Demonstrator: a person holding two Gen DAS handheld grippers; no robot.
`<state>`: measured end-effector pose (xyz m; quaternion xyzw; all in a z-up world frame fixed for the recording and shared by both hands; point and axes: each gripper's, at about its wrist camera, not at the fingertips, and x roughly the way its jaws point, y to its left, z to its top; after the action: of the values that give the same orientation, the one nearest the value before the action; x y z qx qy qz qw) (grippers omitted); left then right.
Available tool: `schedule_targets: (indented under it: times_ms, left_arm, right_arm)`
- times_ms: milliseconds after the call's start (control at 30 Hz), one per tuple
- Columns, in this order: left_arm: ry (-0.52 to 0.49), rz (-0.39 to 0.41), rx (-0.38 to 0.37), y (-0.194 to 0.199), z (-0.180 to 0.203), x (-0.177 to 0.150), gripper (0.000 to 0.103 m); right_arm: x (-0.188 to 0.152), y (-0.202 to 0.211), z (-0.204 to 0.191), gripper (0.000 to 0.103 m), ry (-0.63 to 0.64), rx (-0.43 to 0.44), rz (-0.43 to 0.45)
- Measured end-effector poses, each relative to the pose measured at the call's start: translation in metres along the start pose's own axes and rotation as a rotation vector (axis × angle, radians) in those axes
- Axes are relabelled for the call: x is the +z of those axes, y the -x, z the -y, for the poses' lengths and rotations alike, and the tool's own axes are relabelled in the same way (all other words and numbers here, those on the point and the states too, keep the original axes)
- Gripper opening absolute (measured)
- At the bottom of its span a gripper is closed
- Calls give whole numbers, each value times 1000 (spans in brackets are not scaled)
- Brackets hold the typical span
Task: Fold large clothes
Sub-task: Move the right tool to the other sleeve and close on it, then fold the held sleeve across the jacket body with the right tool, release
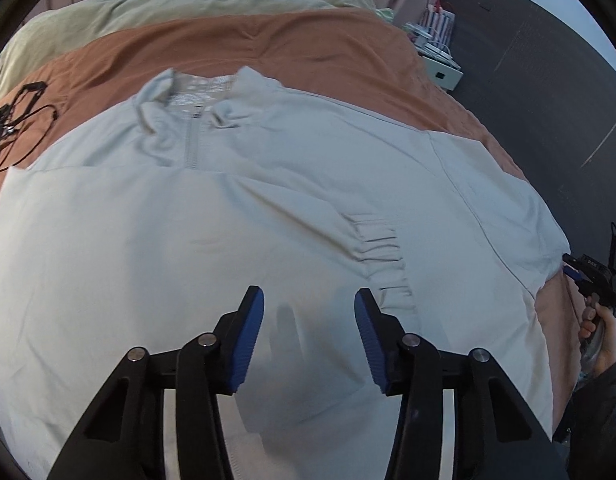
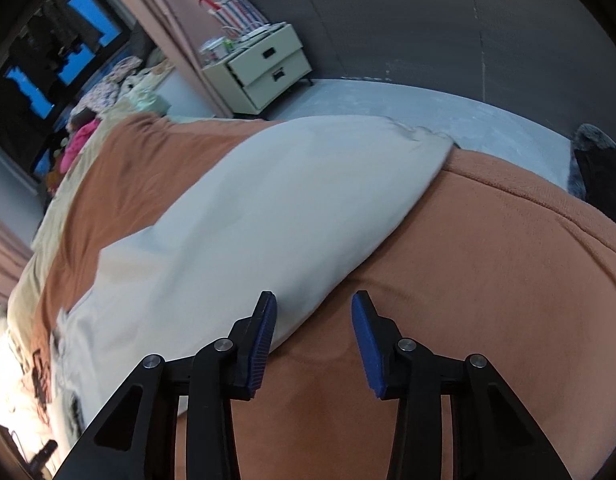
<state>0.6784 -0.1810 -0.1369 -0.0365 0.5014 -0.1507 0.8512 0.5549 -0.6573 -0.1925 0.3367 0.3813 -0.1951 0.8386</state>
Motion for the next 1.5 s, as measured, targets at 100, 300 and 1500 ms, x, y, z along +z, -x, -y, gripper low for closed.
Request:
schedule_targets:
  times_ms: [100, 300, 1500]
  left_arm:
    - [-36, -13, -15, -13, 18, 3, 48]
    - [-53, -24, -40, -19, 35, 5, 48]
    - [131, 115, 19, 123, -115, -49, 48]
  right_arm:
    - [6, -11, 7, 34, -19, 5, 1]
    - [20, 4, -2, 3, 24, 29, 62]
    - [-117, 144, -327, 3, 508, 428, 52]
